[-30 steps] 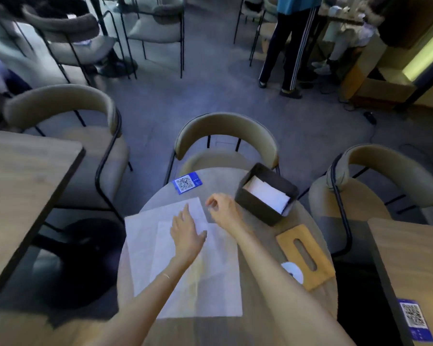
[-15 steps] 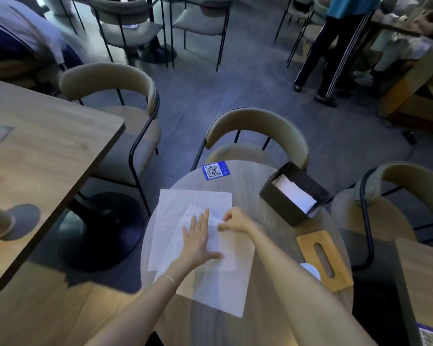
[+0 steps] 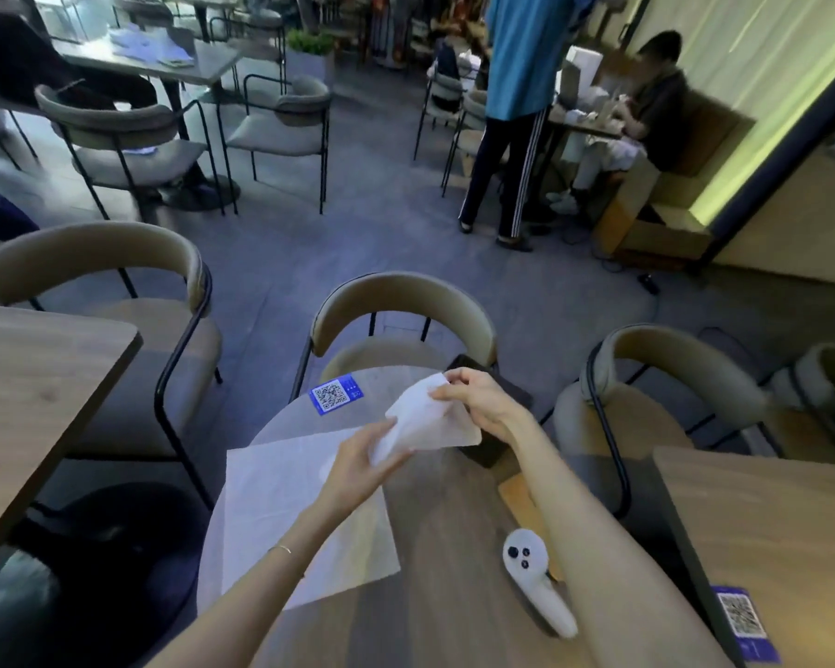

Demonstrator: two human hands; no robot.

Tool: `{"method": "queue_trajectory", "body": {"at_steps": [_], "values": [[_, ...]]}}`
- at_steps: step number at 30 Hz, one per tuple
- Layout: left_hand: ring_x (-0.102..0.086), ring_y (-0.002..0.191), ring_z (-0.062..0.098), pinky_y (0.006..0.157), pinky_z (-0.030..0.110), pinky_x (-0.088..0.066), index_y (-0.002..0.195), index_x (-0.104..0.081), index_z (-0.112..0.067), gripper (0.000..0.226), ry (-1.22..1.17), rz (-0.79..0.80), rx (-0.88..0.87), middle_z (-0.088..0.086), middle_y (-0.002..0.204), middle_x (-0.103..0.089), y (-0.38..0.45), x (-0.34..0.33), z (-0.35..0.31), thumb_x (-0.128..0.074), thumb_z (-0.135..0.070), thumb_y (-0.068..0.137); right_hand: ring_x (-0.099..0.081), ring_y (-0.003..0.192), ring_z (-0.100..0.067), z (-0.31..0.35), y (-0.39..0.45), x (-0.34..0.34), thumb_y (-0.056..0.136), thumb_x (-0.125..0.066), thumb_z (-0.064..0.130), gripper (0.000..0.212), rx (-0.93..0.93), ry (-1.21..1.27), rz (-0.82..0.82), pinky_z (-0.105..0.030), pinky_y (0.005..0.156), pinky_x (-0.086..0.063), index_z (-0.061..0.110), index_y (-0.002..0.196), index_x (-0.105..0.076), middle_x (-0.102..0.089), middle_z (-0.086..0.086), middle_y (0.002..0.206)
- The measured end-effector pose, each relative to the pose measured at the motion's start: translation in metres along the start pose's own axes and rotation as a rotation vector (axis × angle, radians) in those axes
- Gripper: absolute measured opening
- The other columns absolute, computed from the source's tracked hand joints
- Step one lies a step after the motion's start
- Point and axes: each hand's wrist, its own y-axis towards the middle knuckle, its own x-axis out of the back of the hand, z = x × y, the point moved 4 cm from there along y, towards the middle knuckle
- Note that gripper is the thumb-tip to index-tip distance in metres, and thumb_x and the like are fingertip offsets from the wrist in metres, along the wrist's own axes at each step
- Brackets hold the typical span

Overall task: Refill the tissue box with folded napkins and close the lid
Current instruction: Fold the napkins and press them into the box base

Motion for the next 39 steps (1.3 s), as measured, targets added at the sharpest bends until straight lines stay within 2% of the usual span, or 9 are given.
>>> {"method": "queue_trajectory", "body": {"at_steps": [3, 8, 10, 13, 18, 22, 30, 33, 39], "values": [[-0.063, 0.093, 0.014, 0.076, 0.021, -0.046, 0.111, -0.069, -0.012, 0.027, 0.039, 0.080, -0.119, -0.002, 0.102, -0.070, 0.012, -0.008, -0.039, -0.056, -0.026, 0.091, -0.058, 0.101, -0.022, 0.012, -0.015, 0.024, 0.079, -0.076, 0.012, 0.031, 0.047, 0.025, -0.093, -0.038, 0.093, -0.048, 0.013, 0.107, -0.062, -0.062, -0.007, 0.110], [-0.061, 0.102, 0.025, 0.089, 0.036, -0.051, 0.116, -0.059, -0.007, 0.026, 0.073, 0.360, -0.143, 0.012, 0.111, -0.064, 0.025, -0.027, -0.065, -0.050, -0.019, 0.095, -0.058, 0.076, -0.012, 0.036, -0.031, 0.049, 0.079, -0.074, -0.004, 0.035, 0.245, 0.139, -0.370, -0.016, 0.074, -0.048, 0.007, 0.109, -0.059, -0.065, -0.006, 0.084], [-0.058, 0.099, 0.019, 0.081, 0.026, -0.049, 0.118, -0.051, -0.011, 0.027, -0.015, 0.433, -0.041, 0.008, 0.112, -0.059, 0.026, -0.031, -0.067, -0.051, -0.025, 0.095, -0.057, 0.071, -0.011, 0.044, -0.034, 0.058, 0.080, -0.074, -0.001, 0.030, 0.298, 0.168, -0.522, -0.012, 0.061, -0.048, 0.008, 0.104, -0.060, -0.059, 0.001, 0.077], [-0.056, 0.083, 0.008, 0.066, 0.018, -0.045, 0.108, -0.049, -0.017, 0.023, -0.179, 0.391, 0.086, -0.002, 0.097, -0.056, 0.026, -0.028, -0.075, -0.051, -0.035, 0.094, -0.059, 0.075, -0.013, 0.049, -0.036, 0.063, 0.079, -0.074, 0.004, 0.017, 0.385, 0.107, -0.604, -0.020, 0.068, -0.048, 0.015, 0.088, -0.064, -0.062, -0.002, 0.078], [-0.057, 0.093, 0.022, 0.084, 0.035, -0.046, 0.086, -0.062, -0.026, 0.017, -0.325, 0.219, 0.060, 0.002, 0.094, -0.062, 0.037, -0.020, -0.077, -0.052, -0.039, 0.092, -0.065, 0.069, 0.006, 0.039, -0.040, 0.045, 0.079, -0.078, 0.013, 0.008, 0.365, -0.090, -0.324, -0.015, 0.072, -0.050, 0.019, 0.076, -0.074, -0.071, 0.008, 0.074], [-0.058, 0.091, 0.022, 0.079, 0.032, -0.048, 0.092, -0.068, -0.020, 0.022, -0.477, 0.200, 0.029, 0.004, 0.094, -0.064, 0.042, -0.017, -0.081, -0.051, -0.034, 0.093, -0.067, 0.100, -0.013, 0.013, -0.035, 0.027, 0.072, -0.082, 0.032, 0.025, 0.249, -0.266, -0.130, -0.029, 0.088, -0.053, 0.026, 0.096, -0.075, -0.074, 0.003, 0.098], [-0.059, 0.086, 0.016, 0.069, 0.024, -0.048, 0.094, -0.066, -0.021, 0.018, -0.450, -0.004, 0.011, 0.002, 0.093, -0.062, 0.055, -0.005, -0.086, -0.063, -0.037, 0.086, -0.059, 0.081, -0.015, 0.004, -0.038, 0.027, 0.084, -0.072, 0.024, 0.011, 0.144, -0.290, -0.118, -0.025, 0.071, -0.047, 0.017, 0.078, -0.067, -0.063, -0.004, 0.083], [-0.062, 0.090, 0.019, 0.068, 0.024, -0.050, 0.101, -0.065, -0.022, 0.024, -0.385, 0.071, 0.010, 0.001, 0.098, -0.064, 0.062, -0.004, -0.087, -0.063, -0.040, 0.085, -0.061, 0.083, -0.017, 0.009, -0.042, 0.034, 0.087, -0.070, 0.021, 0.010, 0.135, -0.159, -0.119, -0.022, 0.068, -0.048, 0.011, 0.087, -0.069, -0.065, -0.007, 0.090], [-0.059, 0.087, 0.018, 0.078, 0.032, -0.050, 0.089, -0.059, -0.030, 0.013, -0.452, 0.121, 0.081, -0.002, 0.092, -0.062, 0.078, -0.013, -0.094, -0.050, -0.038, 0.093, -0.064, 0.104, -0.028, -0.007, -0.034, 0.048, 0.080, -0.077, 0.024, 0.048, 0.057, 0.109, -0.183, -0.032, 0.079, -0.052, 0.000, 0.119, -0.063, -0.068, -0.017, 0.115]]}}
